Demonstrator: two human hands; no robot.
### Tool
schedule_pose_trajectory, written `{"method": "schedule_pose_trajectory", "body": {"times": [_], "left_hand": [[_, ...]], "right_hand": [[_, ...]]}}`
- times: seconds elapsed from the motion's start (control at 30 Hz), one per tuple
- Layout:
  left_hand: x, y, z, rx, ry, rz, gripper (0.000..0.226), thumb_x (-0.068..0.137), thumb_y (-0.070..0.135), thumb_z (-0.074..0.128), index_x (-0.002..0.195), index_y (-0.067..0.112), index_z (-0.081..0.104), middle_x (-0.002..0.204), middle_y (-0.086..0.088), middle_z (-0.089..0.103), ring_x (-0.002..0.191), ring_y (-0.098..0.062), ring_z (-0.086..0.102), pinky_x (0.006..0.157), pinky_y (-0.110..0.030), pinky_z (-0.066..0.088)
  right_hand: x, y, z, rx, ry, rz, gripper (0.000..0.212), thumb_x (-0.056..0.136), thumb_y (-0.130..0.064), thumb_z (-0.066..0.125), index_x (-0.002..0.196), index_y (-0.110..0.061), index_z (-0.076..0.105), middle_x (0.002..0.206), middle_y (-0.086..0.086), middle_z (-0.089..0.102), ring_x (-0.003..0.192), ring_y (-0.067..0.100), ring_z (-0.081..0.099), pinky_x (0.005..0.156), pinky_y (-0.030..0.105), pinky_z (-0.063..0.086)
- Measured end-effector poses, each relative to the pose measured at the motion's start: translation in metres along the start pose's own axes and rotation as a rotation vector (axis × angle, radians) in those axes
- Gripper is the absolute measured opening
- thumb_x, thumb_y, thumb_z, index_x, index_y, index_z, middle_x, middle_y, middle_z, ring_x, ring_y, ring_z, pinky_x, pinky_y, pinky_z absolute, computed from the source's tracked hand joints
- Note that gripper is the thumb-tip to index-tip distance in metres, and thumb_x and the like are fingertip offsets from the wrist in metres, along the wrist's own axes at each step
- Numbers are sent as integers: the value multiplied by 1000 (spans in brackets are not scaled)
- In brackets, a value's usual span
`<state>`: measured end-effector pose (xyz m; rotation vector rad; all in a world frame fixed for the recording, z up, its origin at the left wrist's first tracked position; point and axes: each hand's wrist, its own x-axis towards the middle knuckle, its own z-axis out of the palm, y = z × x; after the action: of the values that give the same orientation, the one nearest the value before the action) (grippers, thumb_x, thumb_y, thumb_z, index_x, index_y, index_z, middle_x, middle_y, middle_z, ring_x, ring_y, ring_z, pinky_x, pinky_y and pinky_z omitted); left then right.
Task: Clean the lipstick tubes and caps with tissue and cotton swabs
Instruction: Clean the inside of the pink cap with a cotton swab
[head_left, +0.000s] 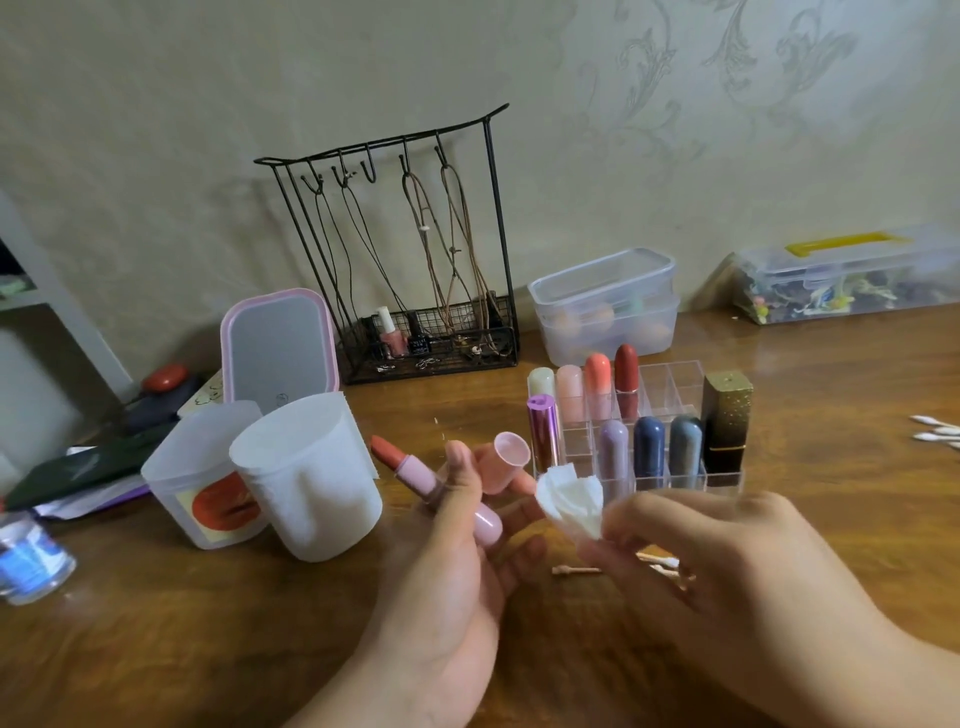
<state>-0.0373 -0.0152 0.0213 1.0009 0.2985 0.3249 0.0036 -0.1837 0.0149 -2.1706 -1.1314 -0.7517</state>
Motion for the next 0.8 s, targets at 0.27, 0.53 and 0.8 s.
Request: {"method": "schedule_pose_trajectory", "body": {"times": [0.27,0.53,0.8], "left_hand": [[-4,-4,5,66,103,64,46,72,46,58,95,8,70,78,-9,70,97,-30,68,91,-49,53],[-11,-4,9,159,-34,262,25,79,38,53,73,25,73,84,-7,74,87,-20,71,94,-47,50],[-10,0,8,47,-149,169,25,77,35,53,75,17,70,73,-10,66,73,-19,66,60,-31,56]], "right_hand": [[2,-10,0,239,-78,212,23,87,-53,64,75,-34,65,71,-22,68,57,-4,61,49,19,51],[12,-18,-4,1019,-15,824,45,79,-57,62,92,-13,62,69,8,72,68,33,73,49,40,55],[14,-12,-5,1071,144,881,16,83,-15,65,94,-5,72,76,19,74,55,24,68,34,27,43]]}}
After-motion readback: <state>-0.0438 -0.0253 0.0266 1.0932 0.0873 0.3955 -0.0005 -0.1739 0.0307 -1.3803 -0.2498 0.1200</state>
